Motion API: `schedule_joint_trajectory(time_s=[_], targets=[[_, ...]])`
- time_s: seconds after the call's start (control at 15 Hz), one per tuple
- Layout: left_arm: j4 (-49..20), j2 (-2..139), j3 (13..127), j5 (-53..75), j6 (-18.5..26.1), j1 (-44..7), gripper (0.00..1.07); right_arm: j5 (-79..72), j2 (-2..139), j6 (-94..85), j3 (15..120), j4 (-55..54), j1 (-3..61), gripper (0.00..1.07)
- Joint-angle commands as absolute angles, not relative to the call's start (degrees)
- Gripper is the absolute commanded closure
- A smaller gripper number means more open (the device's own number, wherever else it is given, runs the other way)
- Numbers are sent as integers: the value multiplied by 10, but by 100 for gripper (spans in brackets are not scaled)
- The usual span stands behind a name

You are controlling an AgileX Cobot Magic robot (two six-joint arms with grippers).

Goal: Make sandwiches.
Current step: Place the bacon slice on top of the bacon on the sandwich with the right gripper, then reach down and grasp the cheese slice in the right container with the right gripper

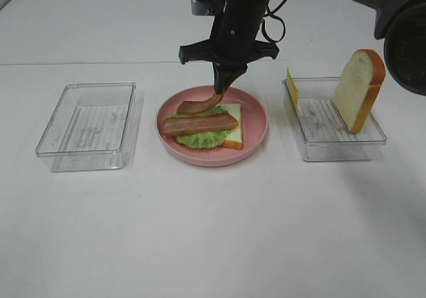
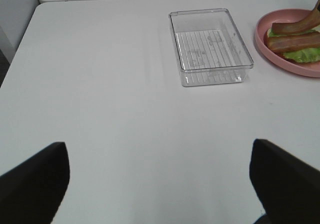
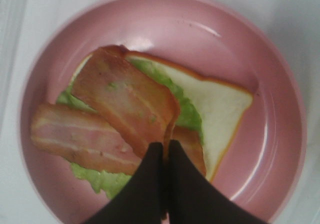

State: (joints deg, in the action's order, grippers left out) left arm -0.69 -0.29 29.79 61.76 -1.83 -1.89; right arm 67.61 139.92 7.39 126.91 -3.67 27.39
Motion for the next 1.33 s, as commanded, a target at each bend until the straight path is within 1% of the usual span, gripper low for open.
schedule_joint_trajectory(time_s=[0.07, 0.27, 0.33, 0.4, 0.47, 0.53, 0.6, 0.87, 0.93, 1.07, 1.27, 1.33], targets=[[-8, -11, 297, 616, -17, -20, 17, 684, 1401, 85, 1250, -22, 273, 107], [-8, -11, 297, 616, -17, -20, 17, 683, 1404, 95, 1246, -22, 273, 107], [-8, -11, 297, 616, -17, -20, 17, 684, 1407, 95, 1246, -22, 273, 98], [-8, -11, 297, 616, -17, -20, 17, 685, 1408, 93, 1246, -21, 273, 78], [-8, -11, 297, 616, -17, -20, 17, 685, 1408, 88, 1246, -20, 273, 50], [-8, -11, 297, 616, -17, -20, 17, 688, 1407, 84, 1247, -21, 273, 38], [-8, -11, 297, 616, -17, -20, 17, 735, 1404, 49, 1267, -18, 273, 17], [-8, -11, 297, 616, -17, -20, 17, 761, 1364, 27, 1280, 9, 272, 18], [-8, -11, 297, 616, -17, -20, 17, 761, 1322, 9, 1280, 28, 270, 18], [-8, -11, 297, 616, -17, -20, 17, 761, 1291, 10, 1280, 42, 264, 18], [-8, -11, 297, 616, -17, -20, 17, 761, 1245, 19, 1266, 39, 228, 18], [-8, -11, 297, 616, -17, -20, 17, 761, 1236, 19, 1222, 15, 182, 18]])
